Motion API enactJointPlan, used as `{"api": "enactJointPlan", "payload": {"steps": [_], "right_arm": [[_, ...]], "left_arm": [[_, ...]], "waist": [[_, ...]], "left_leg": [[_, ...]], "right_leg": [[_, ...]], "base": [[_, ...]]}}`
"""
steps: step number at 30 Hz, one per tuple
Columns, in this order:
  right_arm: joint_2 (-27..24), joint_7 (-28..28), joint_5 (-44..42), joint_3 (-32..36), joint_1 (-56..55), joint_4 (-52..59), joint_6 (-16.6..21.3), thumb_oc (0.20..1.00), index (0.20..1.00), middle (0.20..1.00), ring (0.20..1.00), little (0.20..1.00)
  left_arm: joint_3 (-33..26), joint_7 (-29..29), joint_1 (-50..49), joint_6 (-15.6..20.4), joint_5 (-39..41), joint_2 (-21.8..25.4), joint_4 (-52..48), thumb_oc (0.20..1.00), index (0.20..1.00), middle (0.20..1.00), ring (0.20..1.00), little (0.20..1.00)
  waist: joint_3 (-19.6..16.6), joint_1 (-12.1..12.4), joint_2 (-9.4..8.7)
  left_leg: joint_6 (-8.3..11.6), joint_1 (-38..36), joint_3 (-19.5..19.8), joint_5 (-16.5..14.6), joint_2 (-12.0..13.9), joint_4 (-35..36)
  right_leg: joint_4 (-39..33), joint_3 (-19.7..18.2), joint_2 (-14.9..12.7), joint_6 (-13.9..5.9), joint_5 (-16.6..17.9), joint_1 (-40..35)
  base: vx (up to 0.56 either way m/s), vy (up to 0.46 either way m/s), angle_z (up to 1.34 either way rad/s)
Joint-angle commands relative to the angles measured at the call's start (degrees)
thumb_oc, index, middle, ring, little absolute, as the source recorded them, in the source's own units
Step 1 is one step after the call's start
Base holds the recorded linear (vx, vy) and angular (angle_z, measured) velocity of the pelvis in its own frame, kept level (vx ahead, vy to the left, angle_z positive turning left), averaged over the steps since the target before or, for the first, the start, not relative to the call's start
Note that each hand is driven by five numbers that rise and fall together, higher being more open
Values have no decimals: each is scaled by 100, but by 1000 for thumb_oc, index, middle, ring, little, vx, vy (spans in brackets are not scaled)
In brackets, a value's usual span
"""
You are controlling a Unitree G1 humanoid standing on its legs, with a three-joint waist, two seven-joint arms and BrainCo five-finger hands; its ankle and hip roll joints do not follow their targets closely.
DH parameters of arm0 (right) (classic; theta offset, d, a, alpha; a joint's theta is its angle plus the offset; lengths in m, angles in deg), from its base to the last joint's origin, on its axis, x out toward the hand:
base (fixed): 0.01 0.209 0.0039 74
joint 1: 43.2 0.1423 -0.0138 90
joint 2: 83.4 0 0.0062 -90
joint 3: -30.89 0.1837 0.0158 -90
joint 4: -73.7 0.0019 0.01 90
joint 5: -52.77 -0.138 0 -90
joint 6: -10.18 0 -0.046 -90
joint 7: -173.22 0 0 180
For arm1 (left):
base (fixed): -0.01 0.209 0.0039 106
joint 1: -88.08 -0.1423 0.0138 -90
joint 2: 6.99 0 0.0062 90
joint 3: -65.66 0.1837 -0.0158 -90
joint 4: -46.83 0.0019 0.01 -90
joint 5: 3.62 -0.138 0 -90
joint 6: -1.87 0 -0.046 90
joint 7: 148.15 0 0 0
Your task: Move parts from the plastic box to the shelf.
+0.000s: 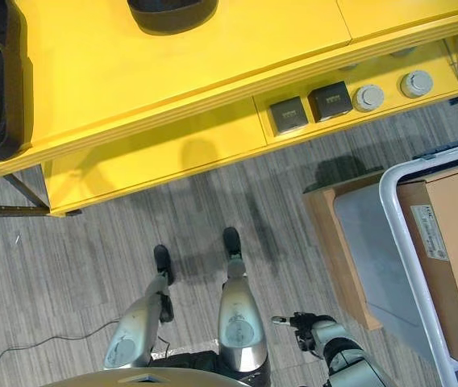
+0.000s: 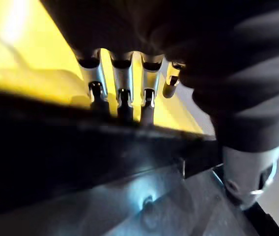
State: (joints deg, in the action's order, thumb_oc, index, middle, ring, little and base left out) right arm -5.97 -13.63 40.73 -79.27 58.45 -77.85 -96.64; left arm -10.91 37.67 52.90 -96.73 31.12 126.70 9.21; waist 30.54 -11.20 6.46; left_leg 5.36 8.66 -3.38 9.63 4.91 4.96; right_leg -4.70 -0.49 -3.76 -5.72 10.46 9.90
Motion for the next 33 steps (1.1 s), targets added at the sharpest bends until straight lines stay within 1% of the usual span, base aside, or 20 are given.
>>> {"api": "enactJointPlan", "payload": {"steps": [1, 3, 4, 6, 7, 9, 12, 16, 18, 19, 20, 23, 24, 25, 26, 28, 29, 30, 31, 33], "right_arm": [[155, 116, -178, -112, -274, -18, -66, 1000, 1000, 1000, 1000, 1000], [152, 86, -161, -108, -279, -60, -35, 1000, 1000, 1000, 1000, 1000], [196, 85, -129, -116, -325, -101, 33, 1000, 1000, 1000, 1000, 1000], [227, 81, -99, -108, -361, -135, 74, 1000, 1000, 1000, 1000, 1000], [267, 49, -82, -97, -402, -232, 144, 1000, 1000, 1000, 1000, 1000], [306, -22, 14, -73, -444, -338, 185, 1000, 1000, 1000, 1000, 1000], [373, -197, 119, -11, -531, -514, 161, 1000, 1000, 1000, 1000, 1000], [498, -242, 54, 10, -583, -709, 158, 1000, 1000, 1000, 1000, 1000], [614, -223, 7, 43, -623, -812, 20, 1000, 1000, 1000, 1000, 1000], [754, -195, -53, 138, -637, -893, -31, 1000, 1000, 1000, 1000, 1000], [892, -150, -10, 211, -674, -950, -18, 1000, 1000, 1000, 1000, 1000], [994, -122, 73, 239, -753, -949, -31, 1000, 1000, 1000, 1000, 1000], [1005, -113, 104, 241, -765, -954, -26, 1000, 1000, 1000, 1000, 1000], [1058, -92, 231, 300, -824, -959, -18, 1000, 1000, 1000, 1000, 1000], [1080, -19, 256, 357, -899, -991, 45, 1000, 1000, 1000, 1000, 1000], [1073, 98, 179, 432, -954, -1050, 133, 1000, 1000, 1000, 1000, 1000], [1016, 127, 152, 552, -923, -1121, 120, 1000, 1000, 1000, 1000, 1000], [977, 108, 195, 629, -894, -1146, 79, 1000, 1000, 1000, 1000, 1000], [943, 62, 267, 717, -855, -1184, 44, 1000, 1000, 1000, 1000, 1000], [905, 18, 199, 792, -832, -1188, 38, 1000, 1000, 1000, 1000, 1000]], "left_arm": [[-256, 250, 332, 423, 57, 375, 135, 1000, 1000, 1000, 1000, 1000], [-270, 383, 336, 557, 162, 364, 59, 1000, 1000, 1000, 1000, 1000], [-326, 497, 346, 868, 214, 355, -121, 1000, 1000, 1000, 1000, 1000], [-352, 647, 371, 1142, 219, 354, -270, 1000, 1000, 1000, 1000, 1000], [-323, 890, 443, 1644, 124, 339, -473, 1000, 1000, 1000, 1000, 1000], [-274, 1241, 533, 2238, -253, 330, -641, 1000, 1000, 1000, 1000, 1000], [-252, 1689, 504, 2664, -661, 335, -1146, 1000, 1000, 1000, 1000, 1000], [-406, 1834, 189, 2906, -519, 265, -1674, 1000, 1000, 1000, 1000, 1000], [-724, 1868, -382, 2901, -333, 84, -2265, 1000, 1000, 1000, 1000, 1000], [-1401, 1640, -1324, 3197, -1, -439, -2918, 1000, 1000, 1000, 1000, 1000], [-1843, 1683, -2100, 3285, -171, -951, -3652, 1000, 1000, 1000, 1000, 1000], [-2100, 1399, -2915, 3383, -398, -1598, -4256, 1000, 1000, 1000, 1000, 1000], [-2123, 1388, -3001, 3347, -444, -1674, -4327, 1000, 1000, 1000, 1000, 1000], [-2171, 1143, -3407, 3167, -554, -1975, -4628, 1000, 1000, 1000, 1000, 1000], [-2168, 1161, -3857, 3082, -1081, -2357, -4945, 1000, 1000, 1000, 1000, 1000], [-2090, 1107, -4200, 3008, -1084, -2656, -5049, 1000, 1000, 1000, 1000, 1000], [-2046, 1083, -4572, 2757, -1121, -2928, -5165, 1000, 1000, 1000, 1000, 1000], [-2013, 1109, -4706, 2631, -1145, -3003, -5188, 1000, 1000, 1000, 1000, 1000], [-1962, 1086, -4811, 2574, -995, -3068, -5172, 1000, 1000, 1000, 1000, 1000], [-1856, 1174, -4916, 2571, -1372, -3159, -5085, 1000, 1000, 1000, 1000, 1000]], "waist": [[-167, -3, -264], [-219, -4, -259], [-315, 9, -264], [-398, 17, -267], [-517, 26, -276], [-668, 26, -281], [-1038, 72, -294], [-1472, 159, -308], [-1769, 279, -340], [-1906, 429, -439], [-1880, 539, -534], [-1794, 667, -674], [-1778, 684, -684], [-1671, 790, -763], [-1631, 870, -829], [-1616, 918, -844], [-1653, 995, -793], [-1666, 1051, -789], [-1657, 1111, -782], [-1658, 1148, -792]], "left_leg": [[-300, -138, -497, -558, -192, 4], [-299, -188, -512, -582, -193, 4], [-293, -260, -534, -615, -187, 4], [-286, -328, -550, -644, -180, 4], [-286, -454, -587, -685, -176, 4], [-290, -587, -630, -715, -181, 4], [-302, -860, -732, -803, -178, 4], [-305, -1166, -829, -813, -154, -23], [-327, -1345, -784, -891, -193, -164], [-375, -1394, -679, -1114, -229, -636], [-427, -1336, -550, -1212, -287, -1331], [-393, -936, -366, -932, -287, -2338], [-382, -858, -332, -890, -273, -2453], [-430, -562, -111, -922, -327, -3070], [-462, -324, 29, -885, -343, -3207], [-467, -337, 86, -893, -295, -2862], [-396, -427, 169, -774, -225, -1751], [-363, -486, 232, -675, -237, -1300], [-329, -465, 322, -562, -239, -1030], [-332, -489, 108, -596, -179, -759]], "right_leg": [[283, -181, 408, 297, -617, 163], [266, -197, 421, 301, -629, 112], [235, -211, 433, 299, -643, 24], [201, -211, 435, 295, -653, -54], [157, -200, 433, 290, -660, -190], [115, -182, 425, 278, -648, -325], [57, -110, 385, 254, -687, -643], [44, 1, 332, 265, -716, -986], [50, 85, 298, 306, -773, -1271], [191, 179, 257, 404, -924, -1512], [299, 208, 274, 522, -1031, -1687], [364, 216, 286, 626, -1007, -1798], [371, 216, 298, 642, -1007, -1813], [413, 124, 311, 679, -1029, -1897], [446, 58, 321, 669, -1026, -1884], [476, 43, 344, 620, -1059, -1866], [444, 5, 386, 531, -1085, -1868], [412, -50, 370, 499, -1090, -1893], [396, -106, 357, 477, -1096, -1920], [317, 9, 323, 480, -1137, -1961]], "base": [[0, 0, 0], [0, 0, 0], [0, 0, 0], [-13, -17, -1], [0, 0, 0], [0, 0, 0], [22, -14, -8], [113, -71, -4], [263, -161, 0], [202, -220, 6], [158, -226, 10], [43, -129, 30], [32, -118, 30], [45, -102, 26], [56, -74, 27], [105, 81, 26], [190, 208, 14], [212, 244, 0], [130, 169, -22], [65, 117, -34]]}}
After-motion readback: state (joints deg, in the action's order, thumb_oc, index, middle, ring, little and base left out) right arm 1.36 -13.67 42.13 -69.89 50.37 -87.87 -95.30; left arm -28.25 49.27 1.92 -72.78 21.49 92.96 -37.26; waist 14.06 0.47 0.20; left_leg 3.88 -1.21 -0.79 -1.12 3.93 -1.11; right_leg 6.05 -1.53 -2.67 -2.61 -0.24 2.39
